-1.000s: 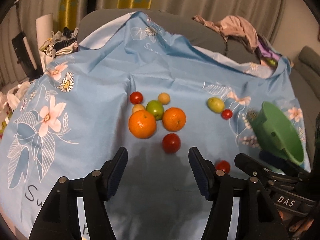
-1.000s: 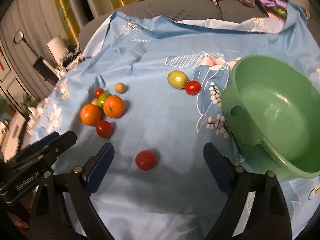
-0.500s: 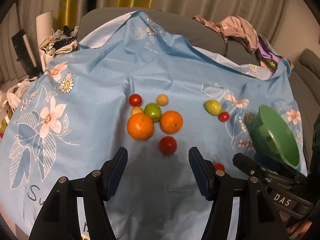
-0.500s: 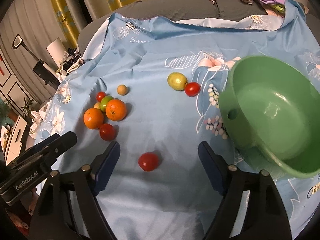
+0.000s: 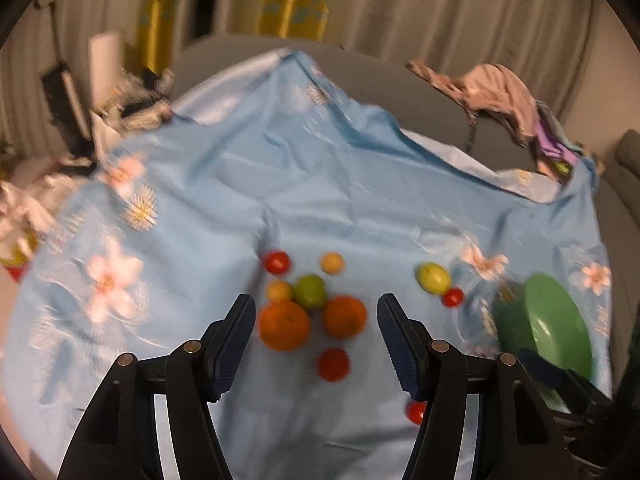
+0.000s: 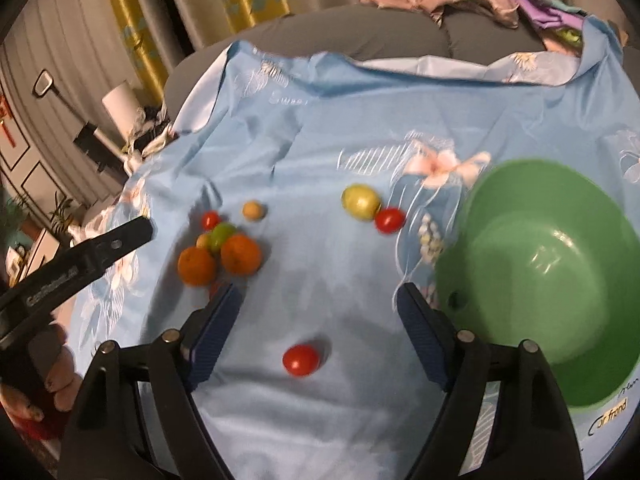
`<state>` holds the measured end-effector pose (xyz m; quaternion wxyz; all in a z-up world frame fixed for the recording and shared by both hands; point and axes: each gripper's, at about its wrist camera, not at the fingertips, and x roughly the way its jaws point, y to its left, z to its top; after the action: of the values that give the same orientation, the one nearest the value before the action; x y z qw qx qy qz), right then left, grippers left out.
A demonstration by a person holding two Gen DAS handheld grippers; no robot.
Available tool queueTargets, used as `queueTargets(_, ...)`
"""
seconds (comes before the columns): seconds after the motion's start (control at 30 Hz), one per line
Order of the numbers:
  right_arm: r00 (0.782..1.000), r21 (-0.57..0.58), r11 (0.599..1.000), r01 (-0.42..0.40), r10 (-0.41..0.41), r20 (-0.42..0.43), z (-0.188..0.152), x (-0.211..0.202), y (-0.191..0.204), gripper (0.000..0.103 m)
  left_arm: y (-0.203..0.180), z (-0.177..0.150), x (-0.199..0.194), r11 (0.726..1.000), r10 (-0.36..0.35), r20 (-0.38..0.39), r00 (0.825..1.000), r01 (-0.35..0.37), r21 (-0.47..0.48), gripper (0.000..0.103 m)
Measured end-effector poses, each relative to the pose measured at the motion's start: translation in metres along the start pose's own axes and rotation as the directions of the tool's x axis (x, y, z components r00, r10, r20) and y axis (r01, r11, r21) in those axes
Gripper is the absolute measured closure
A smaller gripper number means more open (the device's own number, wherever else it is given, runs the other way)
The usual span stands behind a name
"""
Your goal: Organize fruits
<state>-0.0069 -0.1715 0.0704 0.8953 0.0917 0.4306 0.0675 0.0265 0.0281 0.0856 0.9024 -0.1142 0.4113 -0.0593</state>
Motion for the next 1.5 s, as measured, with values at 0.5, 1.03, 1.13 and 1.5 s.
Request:
queueTargets(0.5,0.998,0.012,1.000,-0.017,0.018,-0.064,-0.018,0.017,0.002,0.022,-0.017,-0.018,0.022,0.997,0.021,-0.064,0.998,-0.016,0.071,0.040)
queueTargets(1.03,0.990,-0.076,0.997,-0.012,0.001,-0.138,-0.028,0.034,0.016,0.026,-0.020,-0.028,0.044,0.996,-0.008,-0.159,0.987,0.022,0.085,0.046)
queueTargets(1.13,0.988,-0.097,0.995,-0.009,-0.006,-0.152,-0.032,0.038,0.019,0.028,-0.018,-0.028,0.048,0.997,-0.020,-0.176,0.984,0.032,0.068,0.046)
queueTargets(1.5,0.973,-0.190,0.981,0.035,-0.077,-0.218,-0.040,0.065,0.036,0.058,-0.006,-0.029,0.073,0.999,-0.054,-0.252,0.966,0.051,-0.016,0.063)
